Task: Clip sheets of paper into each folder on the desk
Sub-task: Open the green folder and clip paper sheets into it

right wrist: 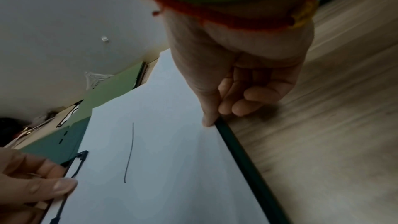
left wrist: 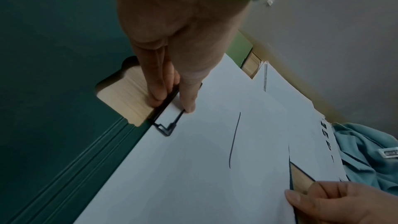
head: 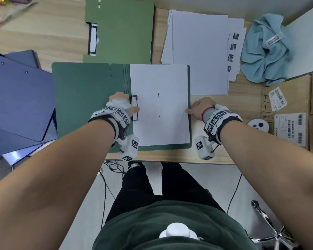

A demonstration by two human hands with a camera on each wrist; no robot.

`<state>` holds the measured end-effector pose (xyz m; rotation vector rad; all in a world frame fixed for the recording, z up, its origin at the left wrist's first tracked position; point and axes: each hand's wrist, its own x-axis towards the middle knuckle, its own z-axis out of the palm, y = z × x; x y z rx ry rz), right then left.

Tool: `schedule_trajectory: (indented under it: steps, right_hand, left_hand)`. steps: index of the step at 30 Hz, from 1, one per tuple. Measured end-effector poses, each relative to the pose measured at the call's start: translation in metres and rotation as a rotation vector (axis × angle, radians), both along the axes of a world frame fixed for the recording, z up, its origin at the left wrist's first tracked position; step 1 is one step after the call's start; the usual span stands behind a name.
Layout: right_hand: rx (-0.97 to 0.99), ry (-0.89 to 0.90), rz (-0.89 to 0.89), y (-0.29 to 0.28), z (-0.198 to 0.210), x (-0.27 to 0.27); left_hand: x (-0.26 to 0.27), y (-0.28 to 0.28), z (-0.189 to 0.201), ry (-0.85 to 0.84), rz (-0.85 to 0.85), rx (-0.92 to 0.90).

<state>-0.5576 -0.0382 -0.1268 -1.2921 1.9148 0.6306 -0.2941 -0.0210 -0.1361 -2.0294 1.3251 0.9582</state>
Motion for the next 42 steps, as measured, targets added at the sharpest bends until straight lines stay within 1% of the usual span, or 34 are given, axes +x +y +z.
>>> schedule_trajectory:
  steps: [3, 5, 7, 10, 12, 14, 16, 21, 24, 27, 31, 34, 36, 38, 40, 42]
  right_hand:
    - [-0.035, -0.019, 0.028, -0.008, 0.011, 0.015]
    - [-0.098, -0.097, -0.002, -0.014, 0.019, 0.034]
    - [-0.15, -0.197, 0.009, -0.02, 0.027, 0.063]
    - [-0.162, -0.313, 0.089, -0.023, 0.034, 0.107]
    - [-0.147, -0.356, 0.159, -0.021, 0.034, 0.133]
    - [-0.118, -0.378, 0.216, -0.014, 0.033, 0.158]
    - [-0.071, -0.368, 0.238, -0.007, 0.028, 0.177]
    - [-0.013, -0.274, 0.263, 0.004, 0.017, 0.191]
    - [-0.011, -0.235, 0.282, 0.004, 0.017, 0.195]
    - [-0.005, -0.236, 0.256, 0.005, 0.018, 0.2]
    - [0.029, -0.244, 0.236, 0.008, 0.022, 0.199]
    - [0.073, -0.276, 0.238, 0.004, 0.038, 0.197]
    - [0.082, -0.326, 0.239, 0.002, 0.053, 0.195]
    - [0.09, -0.422, 0.181, -0.003, 0.07, 0.194]
    - [0.09, -0.575, 0.049, -0.006, 0.091, 0.19]
    - [0.078, -0.696, -0.071, -0.013, 0.113, 0.179]
  left_hand:
    - [0.012, 0.005, 0.003, 0.014, 0.072, -0.036]
    - [0.028, 0.005, 0.002, 0.048, 0.174, -0.085]
    - [0.054, 0.007, 0.009, 0.054, 0.229, -0.089]
    - [0.084, 0.016, 0.026, -0.073, 0.3, -0.165]
    - [0.1, 0.028, 0.034, -0.148, 0.369, -0.211]
    - [0.117, 0.038, 0.037, -0.2, 0.441, -0.227]
    - [0.133, 0.047, 0.04, -0.228, 0.491, -0.201]
    - [0.154, 0.057, 0.044, -0.223, 0.439, -0.099]
    - [0.166, 0.059, 0.043, -0.204, 0.452, -0.116]
    - [0.179, 0.059, 0.049, -0.201, 0.485, -0.162]
    - [0.195, 0.048, 0.063, -0.173, 0.441, -0.168]
    - [0.198, 0.031, 0.082, -0.113, 0.441, -0.245]
    - [0.189, 0.018, 0.103, -0.05, 0.427, -0.309]
    - [0.168, 0.004, 0.13, 0.098, 0.436, -0.345]
    - [0.141, -0.009, 0.15, 0.311, 0.495, -0.386]
    - [0.112, -0.025, 0.167, 0.462, 0.518, -0.424]
